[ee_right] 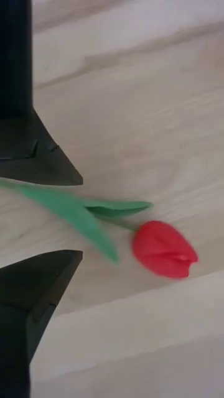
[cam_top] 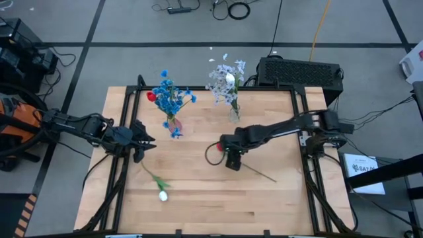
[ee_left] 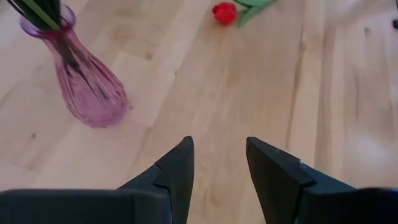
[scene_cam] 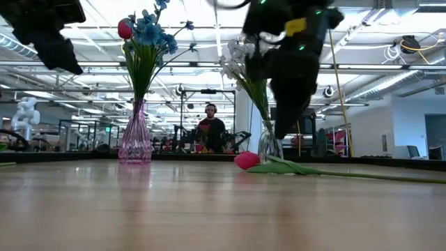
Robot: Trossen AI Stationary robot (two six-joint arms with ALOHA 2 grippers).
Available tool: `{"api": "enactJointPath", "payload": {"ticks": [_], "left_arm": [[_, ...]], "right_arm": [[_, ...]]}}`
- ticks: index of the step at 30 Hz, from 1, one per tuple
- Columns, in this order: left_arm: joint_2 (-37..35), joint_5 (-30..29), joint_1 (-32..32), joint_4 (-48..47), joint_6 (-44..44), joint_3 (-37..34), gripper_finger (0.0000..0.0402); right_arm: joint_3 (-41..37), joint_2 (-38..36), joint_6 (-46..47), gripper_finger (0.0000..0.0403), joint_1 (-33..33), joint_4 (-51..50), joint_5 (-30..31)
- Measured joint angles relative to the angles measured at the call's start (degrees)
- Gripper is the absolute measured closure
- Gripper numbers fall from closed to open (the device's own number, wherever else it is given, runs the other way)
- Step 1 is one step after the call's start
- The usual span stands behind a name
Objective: Sort flowers into vase by color
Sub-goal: Put the red tulip into the pink vase
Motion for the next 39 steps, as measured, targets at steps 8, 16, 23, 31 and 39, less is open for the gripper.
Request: {"api": "enactJointPath", "payload": {"ticks": [8,16,23,31,39], "left_arm": [[0.0,-1.1,0.0,0.4,-1.3,0.0,0.0249],[0.0,-0.6,0.0,0.3,-1.5,0.0,0.0249],[0.0,0.5,0.0,0.2,-2.8,0.0,0.0249],[0.0,0.5,0.0,0.0,-2.8,0.0,0.0249],[0.3,-2.4,0.0,0.1,-2.8,0.0,0.0249]], "right_arm": [[11.8,11.8,2.9,0.0232,-0.1,-15.6,2.8],[12.2,11.6,7.1,0.0203,0.0,-15.3,2.4],[12.2,11.8,9.0,0.0169,0.8,-14.1,-1.0],[8.3,12.0,9.3,0.0159,2.7,-10.4,-0.5],[1.6,11.5,10.8,0.0241,3.2,-3.7,-0.7]]}}
